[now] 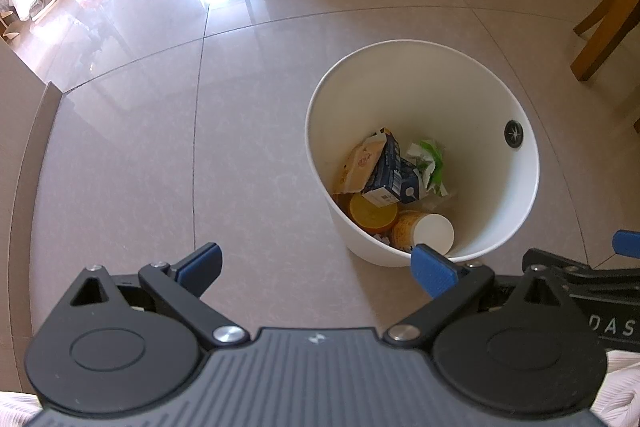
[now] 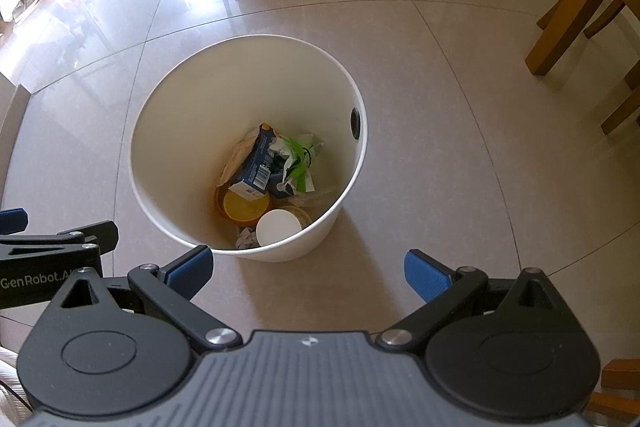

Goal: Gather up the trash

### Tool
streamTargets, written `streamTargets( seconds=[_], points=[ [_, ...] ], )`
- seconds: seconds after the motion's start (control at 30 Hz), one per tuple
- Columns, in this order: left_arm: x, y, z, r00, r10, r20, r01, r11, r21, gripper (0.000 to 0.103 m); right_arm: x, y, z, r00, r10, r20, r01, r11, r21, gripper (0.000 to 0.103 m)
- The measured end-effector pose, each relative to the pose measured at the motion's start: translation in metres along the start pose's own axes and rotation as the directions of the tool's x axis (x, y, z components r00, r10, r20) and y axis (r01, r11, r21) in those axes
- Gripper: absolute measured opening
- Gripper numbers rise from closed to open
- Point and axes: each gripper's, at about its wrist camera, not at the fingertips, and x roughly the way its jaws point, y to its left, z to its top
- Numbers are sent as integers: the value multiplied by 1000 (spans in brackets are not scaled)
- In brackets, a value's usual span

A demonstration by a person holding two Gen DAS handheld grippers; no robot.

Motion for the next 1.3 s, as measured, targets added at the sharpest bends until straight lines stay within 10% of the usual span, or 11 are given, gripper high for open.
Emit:
streamTargets(
  seconds=[1.3],
  points=[
    [2,-1,2,1000,7,-3,-7,1000,-3,100,3,-2,2,1000,1,-6,-1,1000,6,103]
  ],
)
